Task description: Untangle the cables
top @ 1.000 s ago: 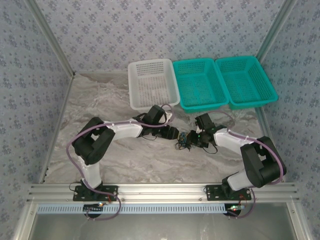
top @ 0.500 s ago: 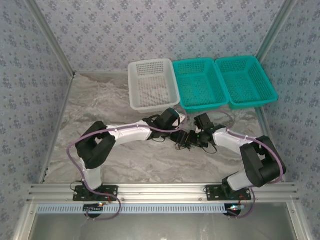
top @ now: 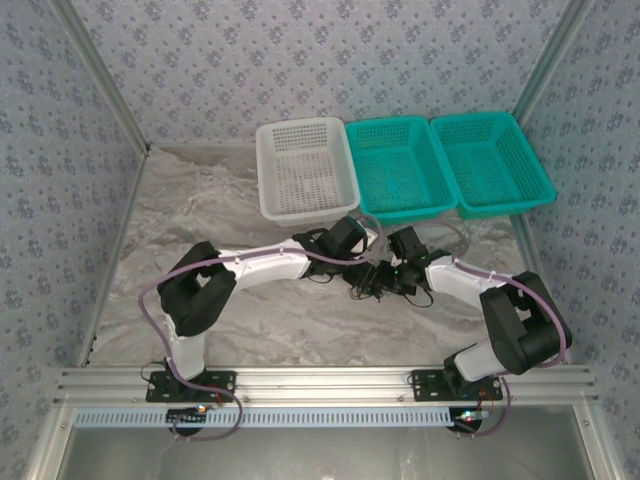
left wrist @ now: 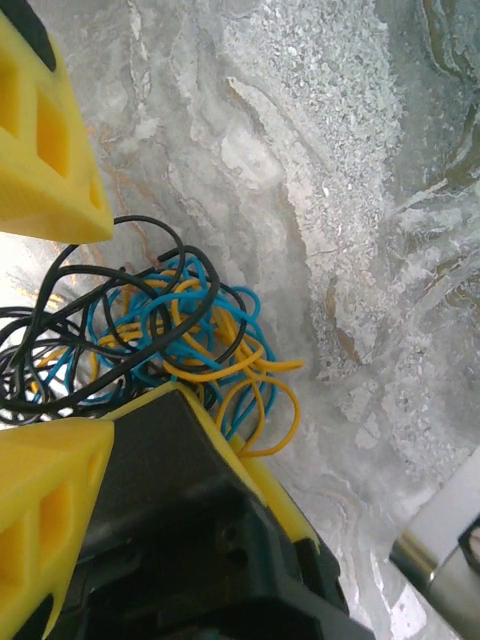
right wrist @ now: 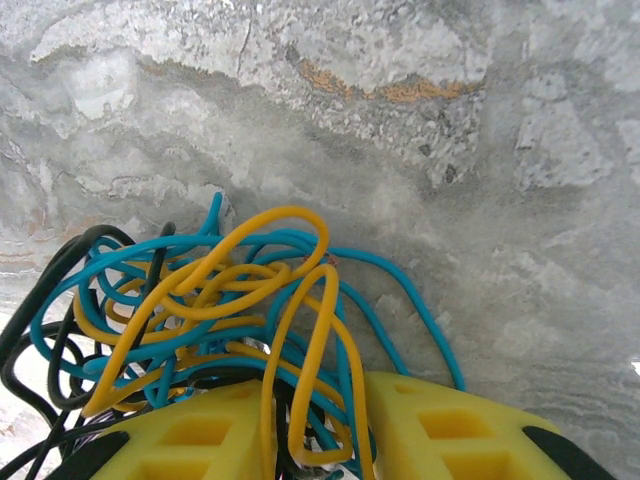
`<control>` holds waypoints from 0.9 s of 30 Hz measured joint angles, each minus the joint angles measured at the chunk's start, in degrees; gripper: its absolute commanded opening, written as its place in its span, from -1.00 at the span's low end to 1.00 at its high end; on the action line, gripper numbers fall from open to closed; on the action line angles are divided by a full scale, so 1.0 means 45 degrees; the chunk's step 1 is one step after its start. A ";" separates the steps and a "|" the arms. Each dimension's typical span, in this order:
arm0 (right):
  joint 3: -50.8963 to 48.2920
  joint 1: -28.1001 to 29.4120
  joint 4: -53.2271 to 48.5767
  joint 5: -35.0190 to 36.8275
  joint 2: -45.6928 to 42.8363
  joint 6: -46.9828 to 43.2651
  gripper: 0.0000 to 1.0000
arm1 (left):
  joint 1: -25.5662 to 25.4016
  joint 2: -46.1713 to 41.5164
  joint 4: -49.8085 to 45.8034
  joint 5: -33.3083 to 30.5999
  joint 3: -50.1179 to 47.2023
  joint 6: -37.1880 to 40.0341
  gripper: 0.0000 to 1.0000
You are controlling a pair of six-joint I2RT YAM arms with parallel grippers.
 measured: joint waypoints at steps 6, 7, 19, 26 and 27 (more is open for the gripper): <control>0.0000 0.0024 -0.0010 0.0049 -0.0029 0.0058 -0.39 | -0.0010 0.0117 -0.0257 -0.0704 0.0005 0.0010 -0.94; 0.0000 0.0034 -0.0015 0.0083 -0.0044 0.0087 -0.40 | -0.0010 0.0112 -0.0253 -0.0758 0.0000 -0.0024 -1.00; -0.0083 -0.0083 -0.1161 0.2472 -0.0738 0.0481 -0.85 | 0.1243 -0.1744 0.1229 -0.0379 -0.2385 -0.2331 -1.00; -0.0189 -0.0199 -0.1797 0.3322 -0.1263 0.0573 -0.75 | 0.2069 -0.2040 0.2045 0.0131 -0.3264 -0.3580 -1.00; -0.0219 -0.0199 -0.1875 0.3434 -0.1384 0.0646 -0.73 | 0.2064 -0.2040 0.2098 0.0175 -0.3283 -0.3721 -1.00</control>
